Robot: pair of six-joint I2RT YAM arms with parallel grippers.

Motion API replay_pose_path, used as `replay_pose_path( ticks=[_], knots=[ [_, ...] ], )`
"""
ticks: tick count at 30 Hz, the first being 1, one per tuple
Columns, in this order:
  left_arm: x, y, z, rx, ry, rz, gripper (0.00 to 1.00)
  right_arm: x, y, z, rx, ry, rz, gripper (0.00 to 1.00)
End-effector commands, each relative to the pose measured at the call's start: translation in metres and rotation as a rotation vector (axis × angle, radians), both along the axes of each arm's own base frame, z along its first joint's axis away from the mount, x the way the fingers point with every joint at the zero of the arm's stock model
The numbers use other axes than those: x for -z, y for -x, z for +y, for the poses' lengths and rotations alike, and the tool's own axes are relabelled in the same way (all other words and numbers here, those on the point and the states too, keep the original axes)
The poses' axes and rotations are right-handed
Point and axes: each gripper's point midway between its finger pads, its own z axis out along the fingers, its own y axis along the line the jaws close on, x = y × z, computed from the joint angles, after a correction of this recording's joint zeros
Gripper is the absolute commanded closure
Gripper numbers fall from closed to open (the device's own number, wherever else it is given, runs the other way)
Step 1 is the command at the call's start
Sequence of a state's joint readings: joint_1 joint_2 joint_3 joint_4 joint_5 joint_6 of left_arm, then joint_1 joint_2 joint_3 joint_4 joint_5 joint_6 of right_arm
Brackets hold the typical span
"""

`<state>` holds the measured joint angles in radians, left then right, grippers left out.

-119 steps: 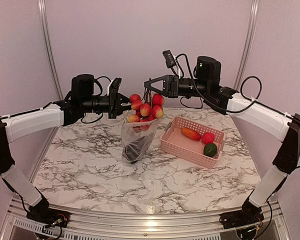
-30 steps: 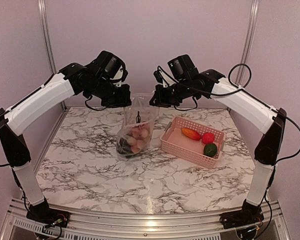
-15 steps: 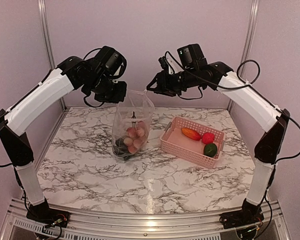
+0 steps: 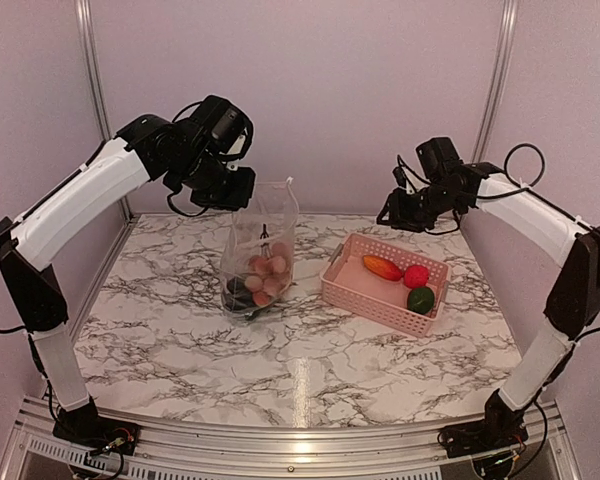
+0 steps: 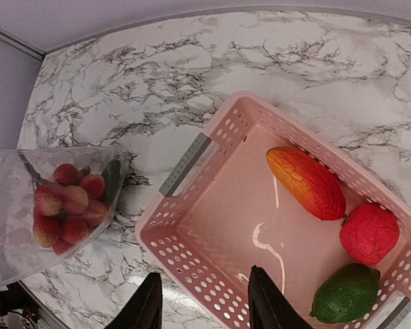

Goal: Place the food in the zip-top bag and seal the zipper
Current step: Pick up the fake fruit from the bin.

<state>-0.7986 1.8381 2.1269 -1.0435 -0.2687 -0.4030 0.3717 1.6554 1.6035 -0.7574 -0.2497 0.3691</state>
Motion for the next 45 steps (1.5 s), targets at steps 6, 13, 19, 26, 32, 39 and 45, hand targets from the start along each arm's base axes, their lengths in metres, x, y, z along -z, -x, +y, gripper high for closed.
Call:
replay_pose_path(
  ticks=[6,13,19,26,32,39,45],
  knots=[
    [0.01,0.0,-0.011,0.037,0.023,0.031,1.0,0.074,0.022,-0.049,0.015,0.317,0.179,0.4],
    [0.013,0.003,-0.013,0.047,0.031,0.045,1.0,0.126,0.05,-0.079,0.012,0.489,0.309,0.24],
    [0.014,0.004,-0.014,0.054,0.036,0.051,1.0,0.145,0.046,-0.091,0.02,0.577,0.327,0.2],
    [0.014,0.005,-0.013,0.053,0.04,0.052,1.0,0.172,0.039,-0.103,0.004,0.667,0.366,0.17],
    [0.018,0.007,-0.011,0.047,0.036,0.059,1.0,0.184,0.036,-0.113,0.014,0.709,0.39,0.11],
    [0.018,0.007,-0.011,0.043,0.037,0.06,1.0,0.203,0.042,-0.115,0.007,0.718,0.421,0.1],
    [0.02,0.007,-0.011,0.05,0.028,0.06,1.0,0.194,0.044,-0.107,-0.002,0.666,0.421,0.3]
  ],
)
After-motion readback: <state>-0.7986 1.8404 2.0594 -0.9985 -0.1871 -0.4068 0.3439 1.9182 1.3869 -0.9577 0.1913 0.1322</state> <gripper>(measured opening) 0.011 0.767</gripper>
